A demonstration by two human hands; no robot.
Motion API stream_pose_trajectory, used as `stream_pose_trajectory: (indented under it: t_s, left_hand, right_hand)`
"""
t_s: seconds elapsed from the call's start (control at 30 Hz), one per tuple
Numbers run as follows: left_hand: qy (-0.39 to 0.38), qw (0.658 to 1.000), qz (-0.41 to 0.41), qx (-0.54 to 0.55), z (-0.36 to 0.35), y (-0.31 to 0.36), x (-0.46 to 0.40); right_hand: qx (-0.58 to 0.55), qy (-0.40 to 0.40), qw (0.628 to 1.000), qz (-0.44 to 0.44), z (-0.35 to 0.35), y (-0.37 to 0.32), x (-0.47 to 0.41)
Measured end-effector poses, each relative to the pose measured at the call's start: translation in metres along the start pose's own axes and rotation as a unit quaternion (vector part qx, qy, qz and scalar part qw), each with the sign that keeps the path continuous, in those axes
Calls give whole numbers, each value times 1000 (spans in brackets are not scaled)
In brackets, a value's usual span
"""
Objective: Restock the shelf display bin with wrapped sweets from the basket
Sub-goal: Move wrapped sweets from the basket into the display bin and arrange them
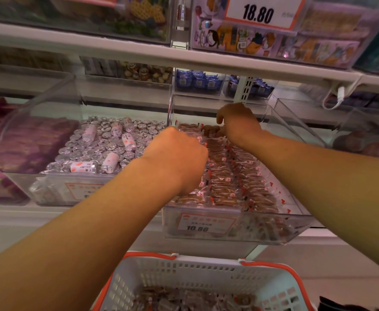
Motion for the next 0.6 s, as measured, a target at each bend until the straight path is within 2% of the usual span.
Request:
stream_pose_trajectory:
  t_s: [0.1, 0.17, 0.47, 0.6]
  left_hand:
    - [0, 1000, 3, -6, -1, 0, -1]
    - [-2, 1000, 4, -1, -1, 0, -1]
    - [-3, 1000, 1, 3, 0, 1, -1]
    - [1, 1000, 2, 7, 0, 0, 0]
  right_hand:
    - [-81, 7, 996, -41, -4, 1, -1]
    - [-94, 5, 995, -40, -7, -1, 0]
    - [-5, -28, 999, 17, -5, -6, 1]
    - [14, 15, 1000, 13, -6, -6, 6]
Point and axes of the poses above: each hand's wrist, its own x-axis away from the middle knuckle, its own z-axis out of the back of the hand, y = z × x, the point moved 5 cm from there along -x, towards the middle knuckle, and after that the axes turned 6 degrees about z, right-handed, at the moved point
